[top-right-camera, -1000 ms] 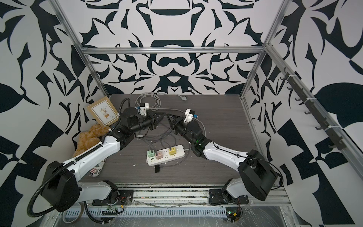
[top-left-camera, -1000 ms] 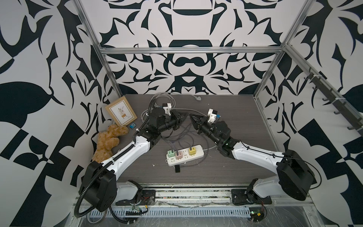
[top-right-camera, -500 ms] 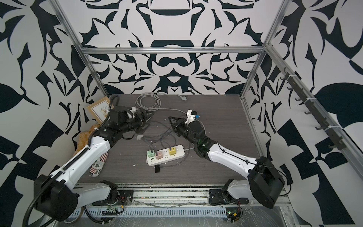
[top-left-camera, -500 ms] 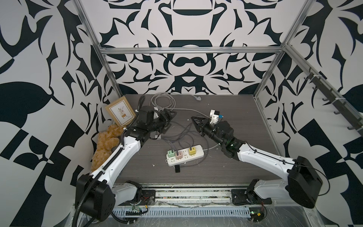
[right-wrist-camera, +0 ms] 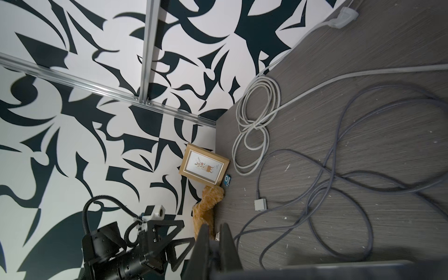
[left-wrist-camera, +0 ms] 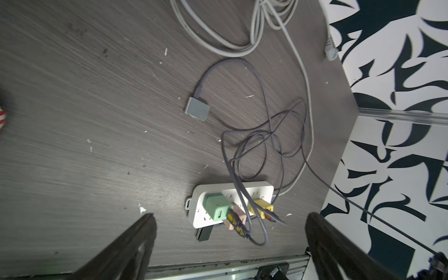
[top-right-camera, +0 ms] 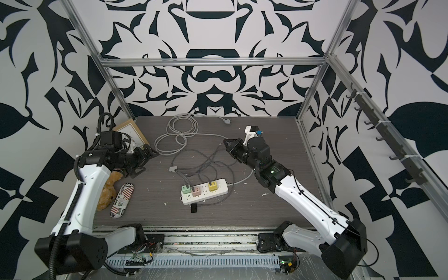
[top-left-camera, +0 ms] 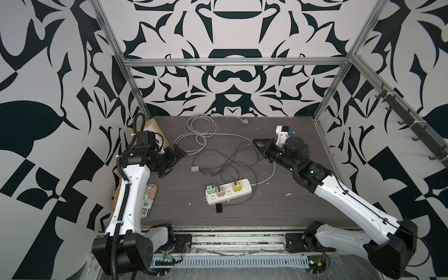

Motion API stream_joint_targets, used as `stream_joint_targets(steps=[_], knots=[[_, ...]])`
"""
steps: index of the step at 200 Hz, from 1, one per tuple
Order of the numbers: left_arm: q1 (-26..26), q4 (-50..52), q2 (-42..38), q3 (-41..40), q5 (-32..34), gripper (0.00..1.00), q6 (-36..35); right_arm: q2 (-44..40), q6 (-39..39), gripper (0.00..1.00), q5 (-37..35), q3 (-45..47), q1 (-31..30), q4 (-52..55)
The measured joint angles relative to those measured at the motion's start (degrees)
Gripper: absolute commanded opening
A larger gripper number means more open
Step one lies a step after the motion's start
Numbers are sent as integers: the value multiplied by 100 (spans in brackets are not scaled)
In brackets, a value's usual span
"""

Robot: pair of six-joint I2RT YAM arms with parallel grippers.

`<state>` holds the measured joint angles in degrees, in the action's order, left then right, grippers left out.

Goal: Charge mp3
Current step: Pick up the charging cable from the center of the board, then adjust the mp3 player at the center of the board.

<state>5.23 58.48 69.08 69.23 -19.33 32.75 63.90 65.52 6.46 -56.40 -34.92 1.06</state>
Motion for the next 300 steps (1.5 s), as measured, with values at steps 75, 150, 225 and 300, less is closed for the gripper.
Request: stream_joint_targets(steps=[75,150,225,300], knots=[[164,116,2273,1237,1121,81,-1056,17,-273,0,678,2,323,227],[544,-570,4339,2076,1646,81,-1648,466,-227,0,1298,42,522,-219],[625,-2028,4487,1705,1709,73,-1294,787,-111,0,1453,76,522,-579],[627,-2916,4548,984,2214,70,-988,1075,-50,0,1521,76,522,-833]])
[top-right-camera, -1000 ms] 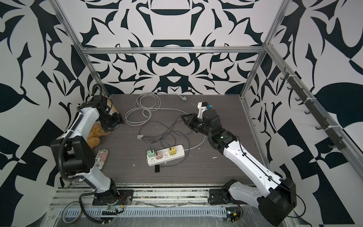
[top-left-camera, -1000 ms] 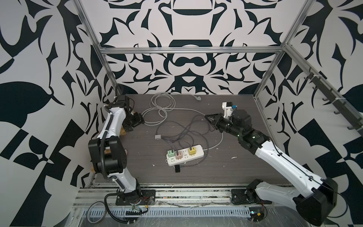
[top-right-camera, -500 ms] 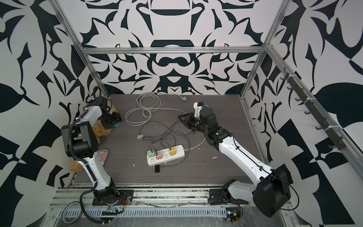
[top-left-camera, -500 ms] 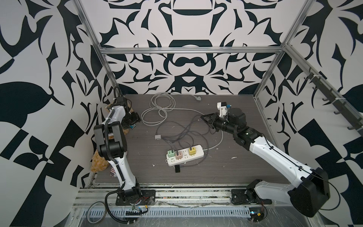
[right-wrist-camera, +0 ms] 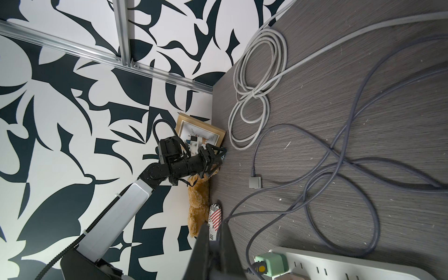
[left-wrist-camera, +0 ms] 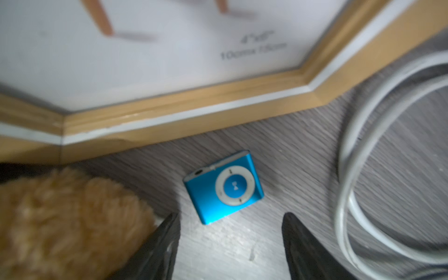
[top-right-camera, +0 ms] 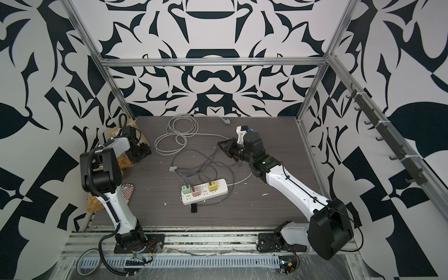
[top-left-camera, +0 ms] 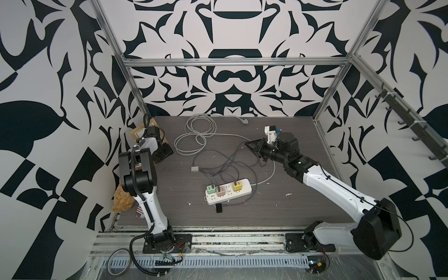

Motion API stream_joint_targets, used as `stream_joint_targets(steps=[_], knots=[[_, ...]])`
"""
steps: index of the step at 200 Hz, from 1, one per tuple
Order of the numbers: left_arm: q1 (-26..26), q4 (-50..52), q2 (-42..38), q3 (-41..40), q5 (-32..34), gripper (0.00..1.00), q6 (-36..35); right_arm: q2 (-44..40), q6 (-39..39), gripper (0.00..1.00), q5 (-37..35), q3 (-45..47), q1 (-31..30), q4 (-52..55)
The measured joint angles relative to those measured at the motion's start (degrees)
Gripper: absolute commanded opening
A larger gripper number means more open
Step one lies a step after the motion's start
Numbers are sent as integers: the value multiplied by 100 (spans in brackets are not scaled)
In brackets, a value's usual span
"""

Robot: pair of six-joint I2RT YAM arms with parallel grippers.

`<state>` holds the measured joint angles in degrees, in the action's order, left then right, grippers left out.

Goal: Charge mp3
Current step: Adjust the mp3 player at the center of the board.

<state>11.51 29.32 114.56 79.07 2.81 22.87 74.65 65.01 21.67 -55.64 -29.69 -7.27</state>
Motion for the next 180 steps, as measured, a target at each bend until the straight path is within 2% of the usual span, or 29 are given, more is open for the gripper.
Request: stream_joint_targets(steps=[58,113,136,180], knots=[[0,-439,-7,-70,190,66,234,72,59,0,35,0,0,-90],[0,-407,199,170,219,62,431,72,68,0,42,92,0,-160],[0,-334,260,264,225,56,487,66,70,0,42,92,0,-162],[0,-251,337,376,210,51,466,39,79,0,24,96,0,-160]])
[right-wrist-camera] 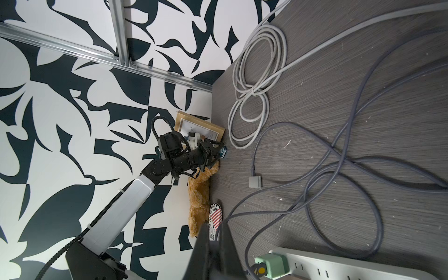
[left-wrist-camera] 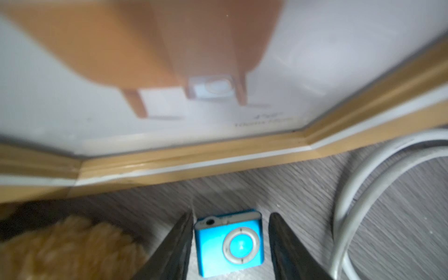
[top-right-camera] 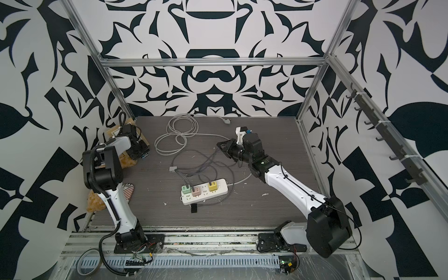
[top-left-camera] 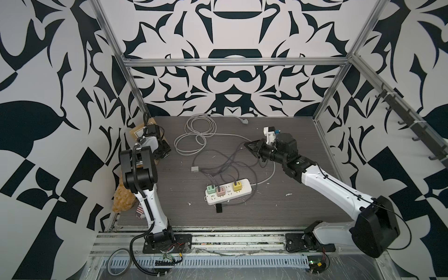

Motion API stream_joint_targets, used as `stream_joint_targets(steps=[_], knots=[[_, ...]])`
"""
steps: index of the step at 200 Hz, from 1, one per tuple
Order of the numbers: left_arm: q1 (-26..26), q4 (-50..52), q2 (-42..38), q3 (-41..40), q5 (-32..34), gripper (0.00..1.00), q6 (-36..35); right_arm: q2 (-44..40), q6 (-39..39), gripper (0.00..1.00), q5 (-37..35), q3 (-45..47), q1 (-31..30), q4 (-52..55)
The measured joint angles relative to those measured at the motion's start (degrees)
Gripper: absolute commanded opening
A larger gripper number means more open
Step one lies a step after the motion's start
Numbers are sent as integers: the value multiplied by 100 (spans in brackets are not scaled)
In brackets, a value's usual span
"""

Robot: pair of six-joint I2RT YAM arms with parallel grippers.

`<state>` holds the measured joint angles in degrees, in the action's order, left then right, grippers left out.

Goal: Charge mp3
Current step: Adjust the mp3 player at the center of the board.

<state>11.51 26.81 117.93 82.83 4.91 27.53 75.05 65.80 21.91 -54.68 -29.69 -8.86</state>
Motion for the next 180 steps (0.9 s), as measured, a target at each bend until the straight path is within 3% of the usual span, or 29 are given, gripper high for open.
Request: stream_joint_targets(steps=[76,140,180], knots=[[-55,42,-315,-439,-422,46,-343,-55,0,0,-11,0,0,17],[-573,780,-542,-667,-1373,39,-1609,-225,-2,0,-94,0,0,212],[-898,1449,-791,-931,-1504,38,-2352,-525,-22,0,-149,0,0,356]])
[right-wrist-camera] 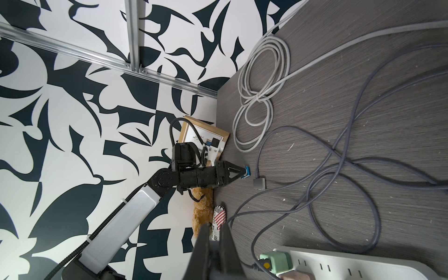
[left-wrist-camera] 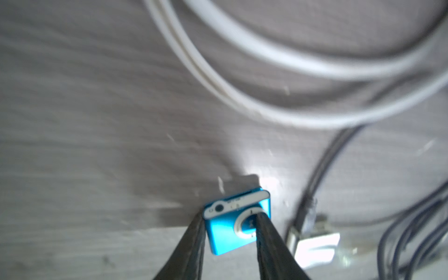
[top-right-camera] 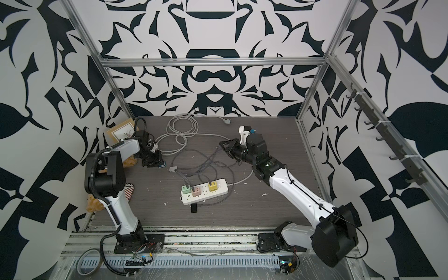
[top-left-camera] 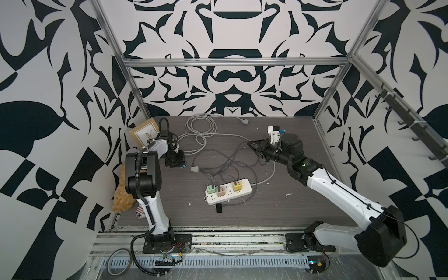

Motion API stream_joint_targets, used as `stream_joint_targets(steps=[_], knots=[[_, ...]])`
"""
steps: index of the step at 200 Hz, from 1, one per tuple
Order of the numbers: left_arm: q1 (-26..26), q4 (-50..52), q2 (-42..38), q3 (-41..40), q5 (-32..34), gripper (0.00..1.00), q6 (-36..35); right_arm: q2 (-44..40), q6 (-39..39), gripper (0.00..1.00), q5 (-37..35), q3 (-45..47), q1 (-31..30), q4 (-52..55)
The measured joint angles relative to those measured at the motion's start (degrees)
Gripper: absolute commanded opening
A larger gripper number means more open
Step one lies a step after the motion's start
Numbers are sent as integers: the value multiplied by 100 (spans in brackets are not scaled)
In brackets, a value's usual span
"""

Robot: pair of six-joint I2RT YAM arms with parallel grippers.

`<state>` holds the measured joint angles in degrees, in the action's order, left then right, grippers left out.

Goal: Charge mp3
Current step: Adjust the mp3 player at the center of the board.

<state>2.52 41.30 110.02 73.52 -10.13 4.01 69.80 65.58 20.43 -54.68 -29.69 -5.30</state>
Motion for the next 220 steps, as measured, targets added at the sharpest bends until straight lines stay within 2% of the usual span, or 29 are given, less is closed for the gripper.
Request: stream_joint_targets(steps=[19,36,52,67,89,103,129,143,160,175,220], knots=[[-103,267,-136,-162,31,41,-286,-72,-2,0,-9,0,0,94],[-168,442,-269,-216,201,49,-474,-101,-4,0,-9,-4,0,190],[-184,608,-396,-245,352,64,-551,-127,-24,0,-7,-20,0,310],[-186,682,-605,-251,461,74,-522,-157,-61,0,-4,-52,0,433],[-223,767,-1108,-251,516,77,-354,-256,-116,0,11,-57,7,553],[-306,802,-1451,-267,501,69,-85,-315,-133,0,33,-57,24,586],[-619,778,-2087,-772,378,27,741,-393,-151,0,105,-57,76,656],[-737,769,-2334,-1294,221,17,1322,-417,-166,0,146,-57,114,697],[-774,758,-2446,-1853,125,10,1932,-424,-186,0,190,-57,149,732],[-782,688,-2413,-2135,125,8,2382,-422,-205,0,243,-57,162,761],[-785,140,-1814,-2052,308,5,3180,-409,-245,0,382,-140,175,767]])
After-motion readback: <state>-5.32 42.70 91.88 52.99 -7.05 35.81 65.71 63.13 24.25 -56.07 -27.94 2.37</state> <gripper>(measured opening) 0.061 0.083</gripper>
